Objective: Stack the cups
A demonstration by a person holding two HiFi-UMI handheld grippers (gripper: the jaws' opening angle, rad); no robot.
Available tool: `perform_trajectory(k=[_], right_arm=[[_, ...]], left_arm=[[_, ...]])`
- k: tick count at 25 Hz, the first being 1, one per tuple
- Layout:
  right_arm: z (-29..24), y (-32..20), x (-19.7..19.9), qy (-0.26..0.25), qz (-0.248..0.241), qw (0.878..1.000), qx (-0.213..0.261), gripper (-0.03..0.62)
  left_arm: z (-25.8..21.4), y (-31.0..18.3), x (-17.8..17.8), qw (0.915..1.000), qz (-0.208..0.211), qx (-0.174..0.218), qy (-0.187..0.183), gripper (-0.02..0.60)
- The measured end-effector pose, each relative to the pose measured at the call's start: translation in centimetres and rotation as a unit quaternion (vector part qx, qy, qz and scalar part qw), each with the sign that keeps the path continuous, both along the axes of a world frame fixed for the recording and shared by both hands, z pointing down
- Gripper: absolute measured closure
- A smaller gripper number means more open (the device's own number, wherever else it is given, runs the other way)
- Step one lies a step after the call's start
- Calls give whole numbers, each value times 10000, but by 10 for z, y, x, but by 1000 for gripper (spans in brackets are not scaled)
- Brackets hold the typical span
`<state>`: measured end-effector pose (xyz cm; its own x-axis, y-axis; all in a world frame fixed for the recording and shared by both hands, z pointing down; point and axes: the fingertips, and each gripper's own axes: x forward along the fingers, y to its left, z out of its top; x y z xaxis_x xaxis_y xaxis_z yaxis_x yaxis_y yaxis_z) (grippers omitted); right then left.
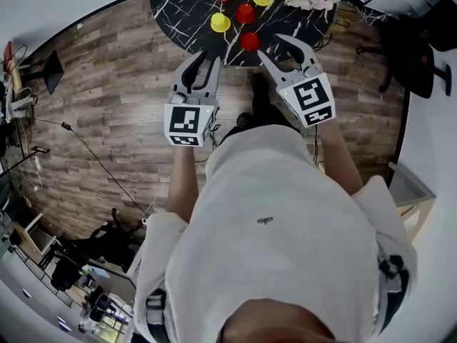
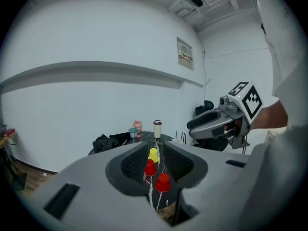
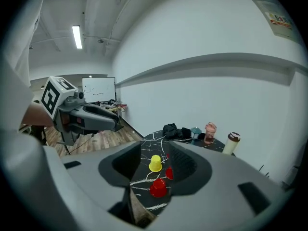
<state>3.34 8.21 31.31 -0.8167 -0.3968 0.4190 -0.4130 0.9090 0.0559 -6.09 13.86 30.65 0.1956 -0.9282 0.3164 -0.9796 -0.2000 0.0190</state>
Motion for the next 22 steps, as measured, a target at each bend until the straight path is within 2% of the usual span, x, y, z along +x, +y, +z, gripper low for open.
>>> perform_trajectory(k=[9, 15, 22], right_arm=[[28, -37, -16, 360, -641, 9971, -179, 396], [64, -45, -21, 743, -1166, 9895, -422, 380], [94, -54, -23, 1100, -1672, 9792, -339, 362]], left_arm=[[15, -40, 0, 9994, -150, -302, 85, 492], [27, -61, 1, 9983, -325, -464, 107, 493], [41, -73, 1, 9961, -592, -641, 105, 494]])
